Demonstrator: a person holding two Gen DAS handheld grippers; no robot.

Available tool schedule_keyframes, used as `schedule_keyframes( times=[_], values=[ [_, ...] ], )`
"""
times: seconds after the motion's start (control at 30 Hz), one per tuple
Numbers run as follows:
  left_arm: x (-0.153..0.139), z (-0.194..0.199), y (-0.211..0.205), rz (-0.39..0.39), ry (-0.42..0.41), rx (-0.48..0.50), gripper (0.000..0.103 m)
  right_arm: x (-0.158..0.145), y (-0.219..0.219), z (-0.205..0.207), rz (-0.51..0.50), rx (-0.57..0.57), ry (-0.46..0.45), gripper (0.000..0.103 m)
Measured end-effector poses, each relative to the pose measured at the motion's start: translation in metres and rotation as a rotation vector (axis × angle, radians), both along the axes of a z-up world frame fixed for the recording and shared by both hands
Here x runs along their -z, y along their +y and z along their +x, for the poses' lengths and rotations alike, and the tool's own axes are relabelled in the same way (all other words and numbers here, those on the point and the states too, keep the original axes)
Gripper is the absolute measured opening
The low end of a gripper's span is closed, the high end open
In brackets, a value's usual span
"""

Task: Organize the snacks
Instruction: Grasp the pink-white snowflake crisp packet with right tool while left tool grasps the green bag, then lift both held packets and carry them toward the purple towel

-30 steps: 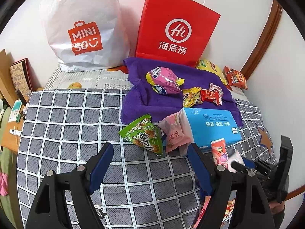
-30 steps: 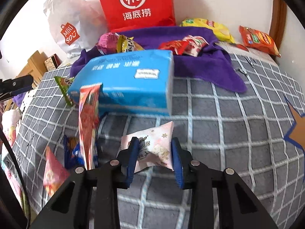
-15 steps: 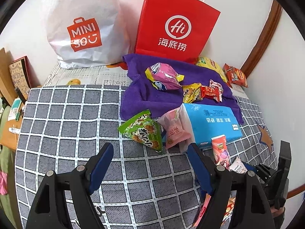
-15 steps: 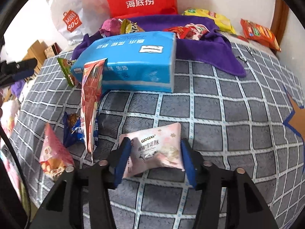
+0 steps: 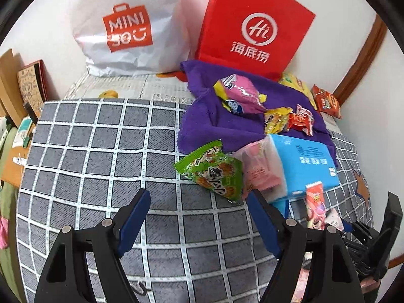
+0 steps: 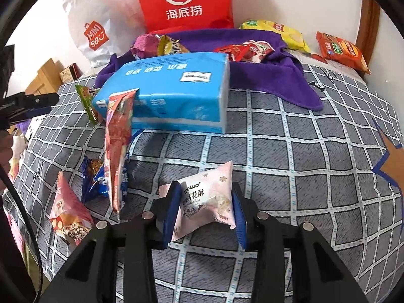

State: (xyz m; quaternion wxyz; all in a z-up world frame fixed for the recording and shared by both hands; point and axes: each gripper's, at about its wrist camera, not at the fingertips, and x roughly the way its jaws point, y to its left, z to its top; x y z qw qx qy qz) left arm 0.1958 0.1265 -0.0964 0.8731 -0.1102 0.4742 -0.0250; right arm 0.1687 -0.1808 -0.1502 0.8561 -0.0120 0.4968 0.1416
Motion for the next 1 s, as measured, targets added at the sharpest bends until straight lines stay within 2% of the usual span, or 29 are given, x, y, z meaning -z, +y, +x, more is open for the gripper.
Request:
schedule_keyframes(
  times=[0.3,0.47,0.5,0.63,0.7,0.77,0.8,0.87,0.9,1.0],
  values=[
    [0.022,0.035,-0.017,-0.038,0.030,0.031,0.077,-0.011,-0.012,0.008,0.036,0.031,-0.009,0.030],
    [0.034,0.049,-0.026,-0.030,0.044,0.025,0.077,-0.006,-0.017,0.011,0.063,0.041,0.014,0.031],
    [0.037,0.051,-0.027,-0.029,0.049,0.022,0.076,-0.004,-0.017,0.011,0.061,0.040,0.020,0.034],
    [0.045,0.055,-0.025,-0.026,0.069,0.008,0.052,0.004,-0.016,0.014,0.060,0.032,0.061,0.046],
    [0.047,0.054,-0.024,-0.033,0.070,0.017,0.048,0.006,-0.013,0.012,0.054,0.015,0.056,0.054],
    [0.045,0.050,-0.021,-0.040,0.066,0.015,0.043,0.006,-0.006,0.011,0.023,-0.010,0.051,0.056],
    [0.044,0.048,-0.020,-0.043,0.064,0.015,0.042,0.006,-0.004,0.011,0.011,-0.012,0.048,0.047],
    [0.040,0.043,-0.018,-0.043,0.056,0.017,0.041,0.003,-0.004,0.008,0.021,-0.016,0.037,0.036],
    [0.038,0.040,-0.018,-0.039,0.051,0.019,0.041,0.000,-0.006,0.007,0.030,-0.014,0.031,0.033],
    [0.031,0.030,-0.016,-0.033,0.039,0.019,0.041,-0.008,-0.009,0.003,0.045,0.001,0.011,0.033]
  ],
)
